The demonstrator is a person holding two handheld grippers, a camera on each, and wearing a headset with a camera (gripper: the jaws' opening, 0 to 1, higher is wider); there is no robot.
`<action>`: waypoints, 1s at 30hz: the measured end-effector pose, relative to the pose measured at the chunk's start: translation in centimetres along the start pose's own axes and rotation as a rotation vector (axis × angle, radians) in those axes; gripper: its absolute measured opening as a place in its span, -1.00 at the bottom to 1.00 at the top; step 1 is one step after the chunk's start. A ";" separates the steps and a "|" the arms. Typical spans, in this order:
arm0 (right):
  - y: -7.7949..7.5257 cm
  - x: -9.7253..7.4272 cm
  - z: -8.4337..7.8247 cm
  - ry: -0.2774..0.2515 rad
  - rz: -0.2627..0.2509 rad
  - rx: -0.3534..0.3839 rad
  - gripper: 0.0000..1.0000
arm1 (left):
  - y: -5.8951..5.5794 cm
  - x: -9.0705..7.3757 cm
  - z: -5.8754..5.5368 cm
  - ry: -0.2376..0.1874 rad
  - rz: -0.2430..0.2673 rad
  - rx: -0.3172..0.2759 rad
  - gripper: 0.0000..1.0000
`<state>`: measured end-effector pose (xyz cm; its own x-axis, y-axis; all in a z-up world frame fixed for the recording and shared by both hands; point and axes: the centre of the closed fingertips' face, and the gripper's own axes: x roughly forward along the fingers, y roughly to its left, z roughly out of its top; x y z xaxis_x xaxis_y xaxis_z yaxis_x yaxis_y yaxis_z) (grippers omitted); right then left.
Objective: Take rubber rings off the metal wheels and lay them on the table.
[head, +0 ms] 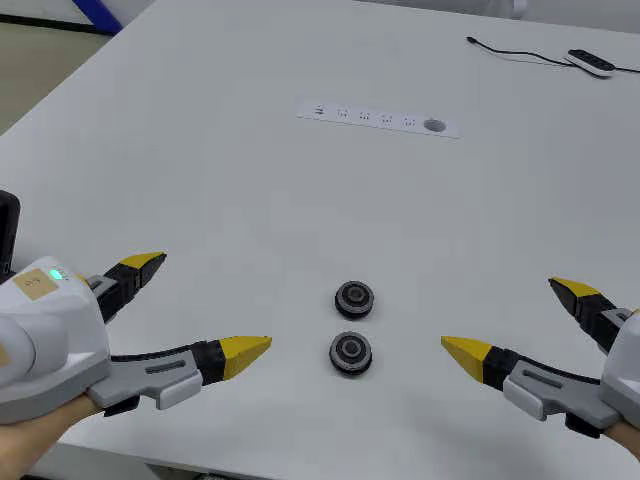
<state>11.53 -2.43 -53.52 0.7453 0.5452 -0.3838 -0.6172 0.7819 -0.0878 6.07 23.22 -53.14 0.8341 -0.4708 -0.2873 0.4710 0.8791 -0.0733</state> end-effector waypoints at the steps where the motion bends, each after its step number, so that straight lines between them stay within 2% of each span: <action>1: 0.0 0.0 0.0 0.000 0.001 -0.001 0.71 | 0.0 0.0 0.0 0.002 0.000 0.000 0.91; 15: 0.0 0.3 0.1 0.012 0.009 -0.019 0.67 | -0.2 0.5 0.1 0.005 -0.010 -0.001 0.88; 30: 0.7 0.7 -0.5 0.036 0.029 -0.013 0.54 | 0.4 1.2 0.1 0.012 -0.018 0.008 0.86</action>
<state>11.47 -1.68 -54.33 0.7176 0.5559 -0.4196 -0.6417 0.7619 -0.0879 7.25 22.97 -53.40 0.8218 -0.4860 -0.2973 0.4886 0.8696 -0.0712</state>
